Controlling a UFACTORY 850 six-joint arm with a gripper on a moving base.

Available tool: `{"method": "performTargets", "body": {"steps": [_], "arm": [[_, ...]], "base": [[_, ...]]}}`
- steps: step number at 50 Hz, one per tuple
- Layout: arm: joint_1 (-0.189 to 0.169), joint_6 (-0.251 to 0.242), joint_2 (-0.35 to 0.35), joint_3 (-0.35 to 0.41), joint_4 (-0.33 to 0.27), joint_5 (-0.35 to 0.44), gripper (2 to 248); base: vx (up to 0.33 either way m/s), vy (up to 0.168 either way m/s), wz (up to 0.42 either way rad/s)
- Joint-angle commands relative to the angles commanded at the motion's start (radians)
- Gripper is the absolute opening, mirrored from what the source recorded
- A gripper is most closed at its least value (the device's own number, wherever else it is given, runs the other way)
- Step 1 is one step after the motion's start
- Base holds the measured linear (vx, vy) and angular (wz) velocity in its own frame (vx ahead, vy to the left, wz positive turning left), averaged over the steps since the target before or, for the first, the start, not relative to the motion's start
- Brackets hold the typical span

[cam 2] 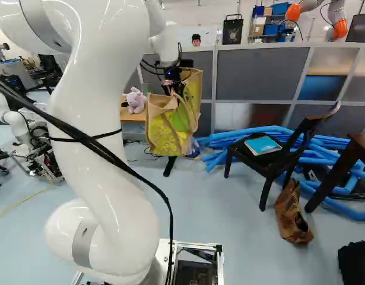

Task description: Pick up the bag on the ground and place it on the table

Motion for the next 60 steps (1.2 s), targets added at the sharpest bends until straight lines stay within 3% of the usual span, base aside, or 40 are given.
{"method": "performTargets", "body": {"steps": [45, 60], "arm": [[0.006, 0.0, -0.05, -0.201, -0.022, -0.159, 23], [0.006, 0.0, -0.057, -0.214, -0.023, -0.166, 23]], "base": [[0.0, 0.0, 0.0], [0.0, 0.0, 0.0]]}}
